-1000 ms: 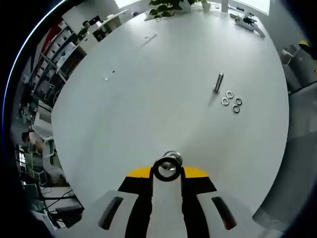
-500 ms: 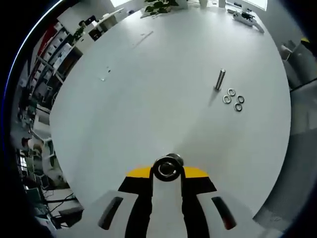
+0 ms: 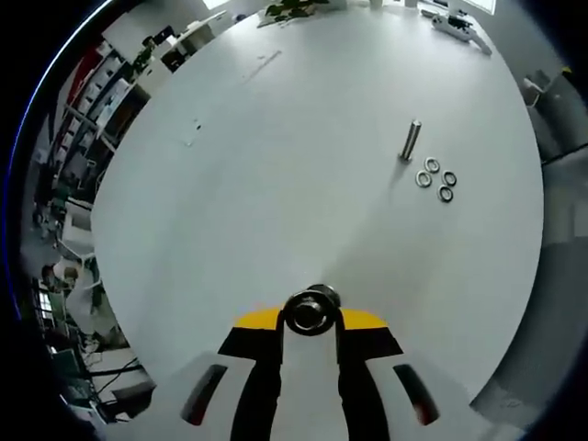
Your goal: Place the washer onto the threaded stud by aligning its center hole with the stud, sliding it down to the base, and recovering from edge contact or off-axis alignment until the washer reaches the visible bottom stop.
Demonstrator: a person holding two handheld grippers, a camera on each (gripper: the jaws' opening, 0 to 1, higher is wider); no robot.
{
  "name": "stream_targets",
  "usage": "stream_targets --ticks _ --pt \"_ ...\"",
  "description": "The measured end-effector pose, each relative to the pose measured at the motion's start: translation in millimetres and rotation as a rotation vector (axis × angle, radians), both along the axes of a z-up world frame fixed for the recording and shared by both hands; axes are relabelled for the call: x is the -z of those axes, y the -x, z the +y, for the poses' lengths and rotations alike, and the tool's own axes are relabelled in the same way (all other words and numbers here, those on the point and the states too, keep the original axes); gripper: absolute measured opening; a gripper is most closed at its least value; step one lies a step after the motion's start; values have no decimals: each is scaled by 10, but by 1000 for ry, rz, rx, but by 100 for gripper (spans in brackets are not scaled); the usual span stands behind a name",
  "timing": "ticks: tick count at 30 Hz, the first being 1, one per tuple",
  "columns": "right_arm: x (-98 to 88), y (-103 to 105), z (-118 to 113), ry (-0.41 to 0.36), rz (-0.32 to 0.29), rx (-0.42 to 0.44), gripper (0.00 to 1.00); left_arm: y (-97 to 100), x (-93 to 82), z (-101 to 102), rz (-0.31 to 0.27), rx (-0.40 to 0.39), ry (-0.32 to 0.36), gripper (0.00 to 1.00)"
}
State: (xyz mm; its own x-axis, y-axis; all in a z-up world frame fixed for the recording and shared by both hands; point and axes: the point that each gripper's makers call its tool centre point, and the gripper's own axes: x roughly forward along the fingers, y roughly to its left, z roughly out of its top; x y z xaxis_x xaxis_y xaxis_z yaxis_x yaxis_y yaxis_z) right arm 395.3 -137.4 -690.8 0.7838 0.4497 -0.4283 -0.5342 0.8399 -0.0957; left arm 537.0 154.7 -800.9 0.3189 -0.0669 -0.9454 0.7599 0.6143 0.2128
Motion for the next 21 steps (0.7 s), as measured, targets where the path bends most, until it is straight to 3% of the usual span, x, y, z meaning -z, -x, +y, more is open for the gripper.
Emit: stream_targets --ticks 11,21 --pt "-11 0 6 -4 -5 -5 47 47 -124 -7 -30 -23 7 20" --pt "-7 8 24 -10 1 -13 47 77 -356 -20 -99 -112 94 20"
